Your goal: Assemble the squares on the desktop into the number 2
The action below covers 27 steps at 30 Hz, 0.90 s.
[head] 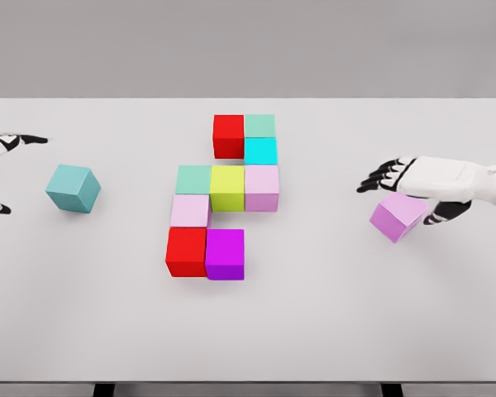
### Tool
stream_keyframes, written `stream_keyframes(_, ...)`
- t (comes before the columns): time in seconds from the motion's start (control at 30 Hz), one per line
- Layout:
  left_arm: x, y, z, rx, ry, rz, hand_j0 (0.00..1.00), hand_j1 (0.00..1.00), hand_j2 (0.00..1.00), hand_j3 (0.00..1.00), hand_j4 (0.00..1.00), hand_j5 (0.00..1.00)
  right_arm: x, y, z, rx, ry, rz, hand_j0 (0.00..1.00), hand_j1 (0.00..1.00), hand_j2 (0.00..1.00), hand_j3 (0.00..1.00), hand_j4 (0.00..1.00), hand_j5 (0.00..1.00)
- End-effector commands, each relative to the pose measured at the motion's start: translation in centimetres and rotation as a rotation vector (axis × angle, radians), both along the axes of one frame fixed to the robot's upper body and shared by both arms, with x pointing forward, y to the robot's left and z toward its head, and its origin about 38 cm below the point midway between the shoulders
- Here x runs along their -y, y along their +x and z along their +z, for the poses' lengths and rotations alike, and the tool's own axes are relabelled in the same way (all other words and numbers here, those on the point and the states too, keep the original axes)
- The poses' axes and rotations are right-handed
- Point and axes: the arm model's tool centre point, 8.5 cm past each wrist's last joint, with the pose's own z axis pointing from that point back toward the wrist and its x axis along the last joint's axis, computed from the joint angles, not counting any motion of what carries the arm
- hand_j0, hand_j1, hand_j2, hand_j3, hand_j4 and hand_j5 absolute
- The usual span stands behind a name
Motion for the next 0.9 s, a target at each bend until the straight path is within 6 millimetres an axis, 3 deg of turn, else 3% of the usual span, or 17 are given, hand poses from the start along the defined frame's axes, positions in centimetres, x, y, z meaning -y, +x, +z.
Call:
stream_keyframes(0.0,-0.3,0.2,-1.1,-0.057,0.010,0.124,1.00,1.00,1.00,1.00,1.00,1.00,0.1,-0.2,-0.6,-0.026,0.005,-0.002,1.00,1.00,1.00,1.00,1.00,1.00)
stream_keyframes(0.17,1.8,1.8,-2.9,0.002,0.056,0.179,1.00,1.00,1.00,1.00,1.00,1.00,3.1,1.0,-2.2,-0.069,-0.011,-0.110,1.00,1.00,1.00,1.00,1.00,1.00)
stream_keyframes(0.33,3.8,1.9,-4.8,-0.032,0.087,0.116,1.00,1.00,1.00,1.00,1.00,1.00,2.8,1.0,-2.5,-0.074,-0.014,-0.103,1.00,1.00,1.00,1.00,1.00,1.00)
stream_keyframes(0.53,4.6,2.0,-4.8,-0.020,0.097,0.095,1.00,1.00,1.00,1.00,1.00,1.00,1.7,1.6,-2.2,-0.059,0.000,-0.084,1.00,1.00,1.00,1.00,1.00,1.00)
stream_keyframes(0.87,7.2,3.0,-6.0,-0.001,0.107,0.059,1.00,1.00,1.00,1.00,1.00,1.00,1.0,2.6,-5.4,-0.113,-0.042,-0.094,1.00,1.00,1.00,1.00,1.00,1.00)
